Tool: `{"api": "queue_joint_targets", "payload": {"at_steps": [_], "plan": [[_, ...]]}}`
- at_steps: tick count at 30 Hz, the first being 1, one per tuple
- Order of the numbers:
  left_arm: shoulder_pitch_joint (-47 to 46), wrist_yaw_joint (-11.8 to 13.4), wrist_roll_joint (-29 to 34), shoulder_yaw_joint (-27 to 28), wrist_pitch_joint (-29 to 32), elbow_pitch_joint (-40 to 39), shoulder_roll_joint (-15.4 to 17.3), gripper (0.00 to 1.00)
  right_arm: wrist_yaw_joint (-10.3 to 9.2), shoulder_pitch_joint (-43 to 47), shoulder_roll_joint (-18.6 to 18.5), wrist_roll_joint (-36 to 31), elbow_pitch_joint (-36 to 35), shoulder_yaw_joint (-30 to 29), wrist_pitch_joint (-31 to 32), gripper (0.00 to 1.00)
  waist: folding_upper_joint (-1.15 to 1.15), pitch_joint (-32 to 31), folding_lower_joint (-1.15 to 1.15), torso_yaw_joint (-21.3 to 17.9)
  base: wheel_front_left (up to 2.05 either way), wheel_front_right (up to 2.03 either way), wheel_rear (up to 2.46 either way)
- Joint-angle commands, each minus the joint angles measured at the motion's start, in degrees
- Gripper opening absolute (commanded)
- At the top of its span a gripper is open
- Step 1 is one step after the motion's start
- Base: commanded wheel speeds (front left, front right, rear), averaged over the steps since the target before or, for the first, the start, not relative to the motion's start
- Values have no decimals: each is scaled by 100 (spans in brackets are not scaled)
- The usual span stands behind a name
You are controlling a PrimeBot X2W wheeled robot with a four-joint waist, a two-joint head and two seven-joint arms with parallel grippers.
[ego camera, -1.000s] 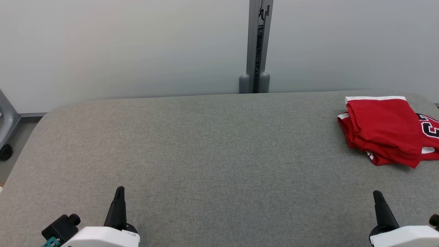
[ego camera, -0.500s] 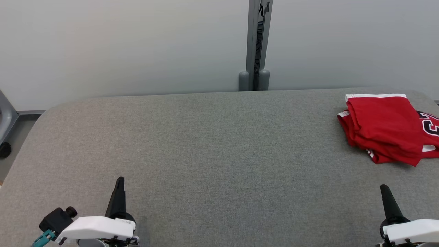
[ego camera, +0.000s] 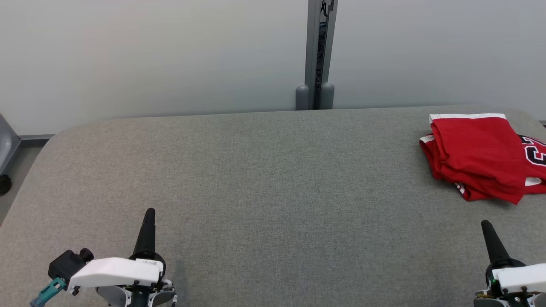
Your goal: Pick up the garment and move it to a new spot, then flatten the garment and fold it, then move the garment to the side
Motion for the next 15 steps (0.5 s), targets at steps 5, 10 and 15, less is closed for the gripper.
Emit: {"api": "queue_joint_targets", "payload": {"at_steps": [5,10,15], "plan": [[-298,-80,-453,17,83,5,28,0,1,-195,-60,452,-28,-134,149,0,0,31,0,-9,0,0,0],[-358,-114,-708,17,130,32,30,0,1,-245,-70,709,-23,-207,234,0,0,53,0,-15,0,0,0],[-416,-140,-954,17,171,54,31,0,0,-270,-79,948,-18,-262,320,0,0,76,0,-21,0,0,0]]}}
